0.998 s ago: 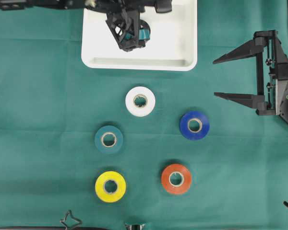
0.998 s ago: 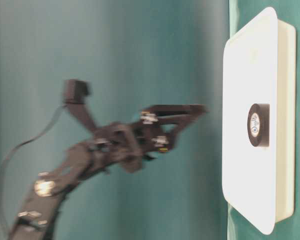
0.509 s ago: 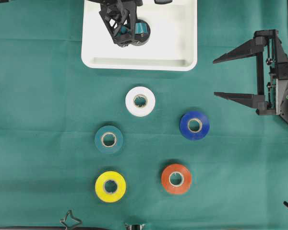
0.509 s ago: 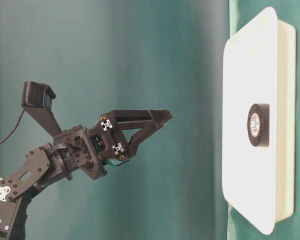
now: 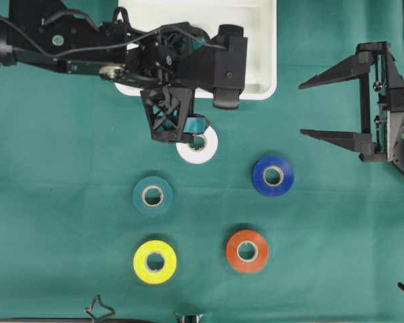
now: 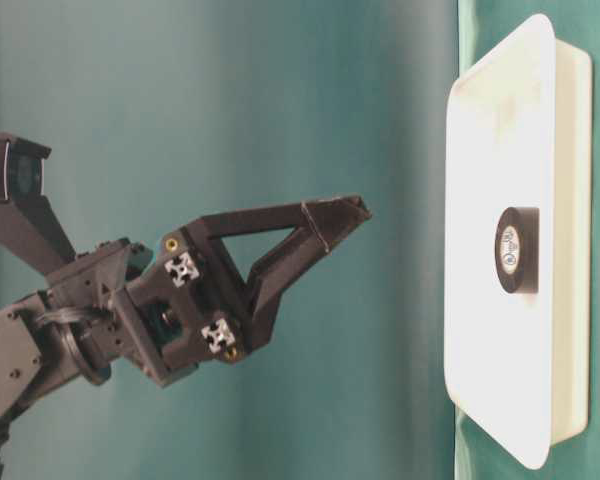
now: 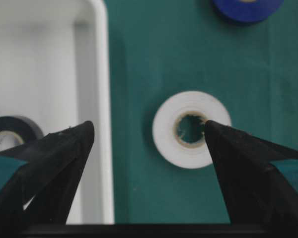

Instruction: Pick up the tape from a random location and place it into the white case.

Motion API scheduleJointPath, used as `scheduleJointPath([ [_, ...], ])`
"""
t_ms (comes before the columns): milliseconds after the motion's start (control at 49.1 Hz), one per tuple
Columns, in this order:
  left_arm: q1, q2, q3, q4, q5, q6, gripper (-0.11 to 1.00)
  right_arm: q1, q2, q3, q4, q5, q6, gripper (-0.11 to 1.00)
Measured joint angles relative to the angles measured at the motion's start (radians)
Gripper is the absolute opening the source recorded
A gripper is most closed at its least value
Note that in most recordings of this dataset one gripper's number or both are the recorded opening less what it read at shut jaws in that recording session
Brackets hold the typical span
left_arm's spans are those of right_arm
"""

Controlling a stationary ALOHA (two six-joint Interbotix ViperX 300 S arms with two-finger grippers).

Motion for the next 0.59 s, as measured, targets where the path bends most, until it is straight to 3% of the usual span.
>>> scheduleJointPath([
  [244,0.003,-0.153,0.141,0.0,-0.064,0.0,0.98,0.0,-0.011,0.0,0.0,0.011,0.006,0.93],
  [591,0.003,-0.581,0.551,-0.003,-0.416,-0.002,0.98,0.0,-0.051,-0.003,0.0,0.044,0.008,0.93],
])
